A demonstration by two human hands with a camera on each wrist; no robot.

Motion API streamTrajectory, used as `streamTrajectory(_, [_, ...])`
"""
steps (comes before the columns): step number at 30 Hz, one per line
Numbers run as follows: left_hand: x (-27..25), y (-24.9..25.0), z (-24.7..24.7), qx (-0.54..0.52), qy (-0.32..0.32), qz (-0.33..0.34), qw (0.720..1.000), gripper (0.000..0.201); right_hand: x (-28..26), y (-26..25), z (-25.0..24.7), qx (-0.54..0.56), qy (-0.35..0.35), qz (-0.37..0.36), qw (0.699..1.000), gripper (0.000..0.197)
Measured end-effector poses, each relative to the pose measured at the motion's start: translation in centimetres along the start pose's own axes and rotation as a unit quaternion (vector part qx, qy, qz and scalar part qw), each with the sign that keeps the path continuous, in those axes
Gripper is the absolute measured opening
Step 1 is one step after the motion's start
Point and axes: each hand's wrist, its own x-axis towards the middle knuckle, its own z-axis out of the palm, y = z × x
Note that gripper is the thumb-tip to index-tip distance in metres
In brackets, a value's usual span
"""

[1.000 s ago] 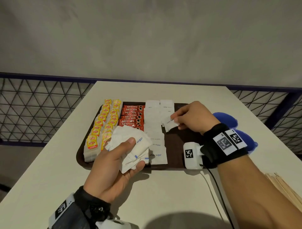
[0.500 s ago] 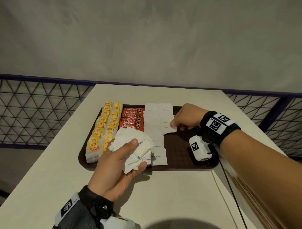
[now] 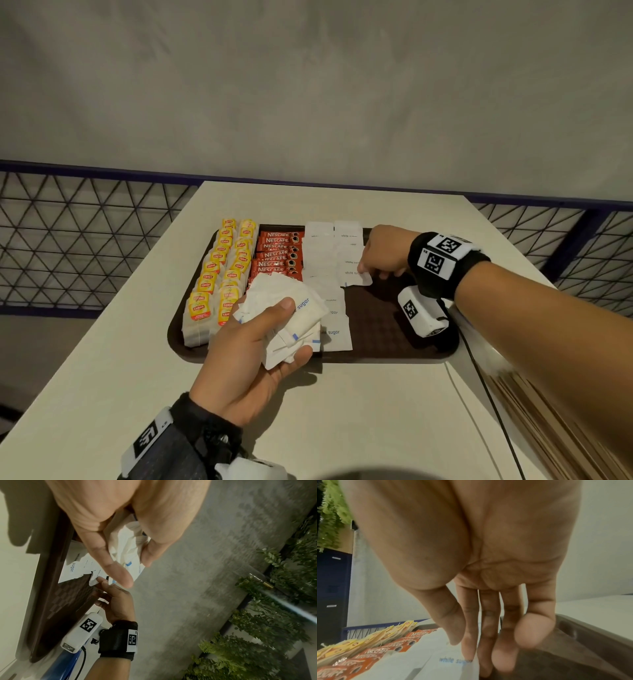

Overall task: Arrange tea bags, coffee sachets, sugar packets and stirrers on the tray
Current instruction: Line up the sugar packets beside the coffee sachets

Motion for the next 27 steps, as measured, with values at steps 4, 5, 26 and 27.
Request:
streamTrajectory(4, [0.1,-0.1,-0.1,-0.004,-0.004,-0.008,1.000,0.055,-0.1,0.0,0.1,-0.048,0.006,-0.008,0.999,0.024])
streamTrajectory(5, [0.1,-0.1,-0.1,-0.006,-0.006,-0.010,1.000,0.055,-0.2,-0.1,-0.1,-0.042,0.010,-0.012,0.999,0.025])
streamTrajectory(26, [-0.6,0.1,0.8,-0.055,-0.044,-0.033,0.997,0.043,-12.3,-3.5,1.7,0.251,0.005,-0.217,0.944,0.026])
streamTrajectory(27, [-0.6,0.0,0.7,-0.064,-0.048,-0.035,0.996,0.039,-13.2,-3.7,2.2,0.255,0.011,-0.224,0.941,0.030])
